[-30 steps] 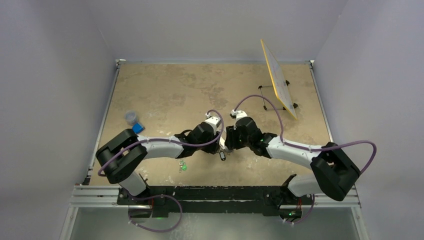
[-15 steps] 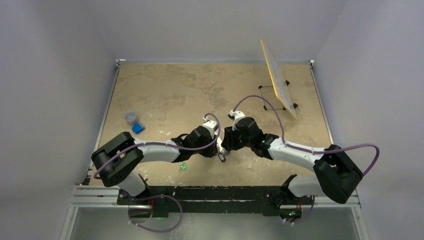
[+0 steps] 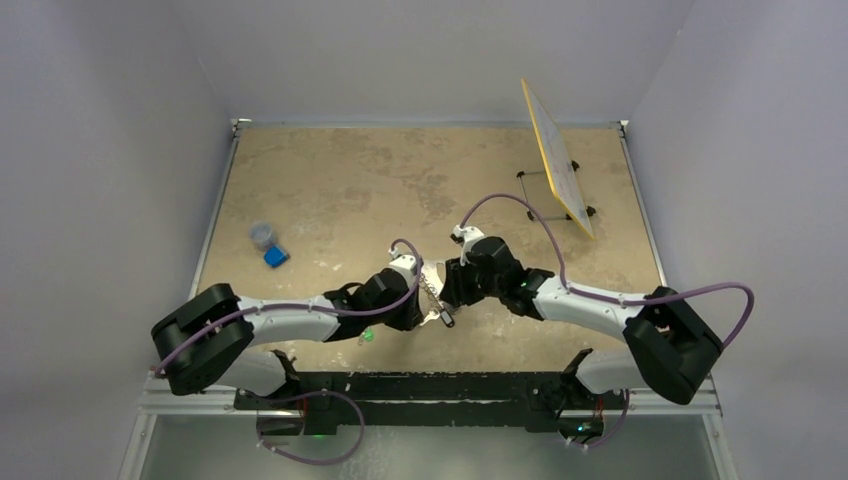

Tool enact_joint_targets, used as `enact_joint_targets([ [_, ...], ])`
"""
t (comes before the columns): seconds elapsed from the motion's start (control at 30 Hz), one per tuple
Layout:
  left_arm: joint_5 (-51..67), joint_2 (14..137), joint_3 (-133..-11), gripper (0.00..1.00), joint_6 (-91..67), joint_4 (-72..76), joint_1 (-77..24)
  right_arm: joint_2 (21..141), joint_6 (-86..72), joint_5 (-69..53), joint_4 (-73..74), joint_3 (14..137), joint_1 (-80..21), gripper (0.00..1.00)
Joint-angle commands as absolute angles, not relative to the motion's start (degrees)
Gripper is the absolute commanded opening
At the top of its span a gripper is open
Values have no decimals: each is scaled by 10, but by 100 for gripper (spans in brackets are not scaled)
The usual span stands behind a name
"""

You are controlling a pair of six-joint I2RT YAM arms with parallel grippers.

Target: Remove the keys from the keyring

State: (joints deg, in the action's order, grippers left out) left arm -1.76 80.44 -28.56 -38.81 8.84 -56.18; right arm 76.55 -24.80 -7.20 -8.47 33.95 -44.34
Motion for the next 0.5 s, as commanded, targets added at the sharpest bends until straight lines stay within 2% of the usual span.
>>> enact_joint_targets([
  [0.0, -55, 753, -275, 17, -416, 63, -563, 760, -262, -49, -66, 356, -467, 42],
  [0.47, -71, 717, -264, 18, -434, 99, -564, 792, -315, 14, -39, 369, -498, 41],
])
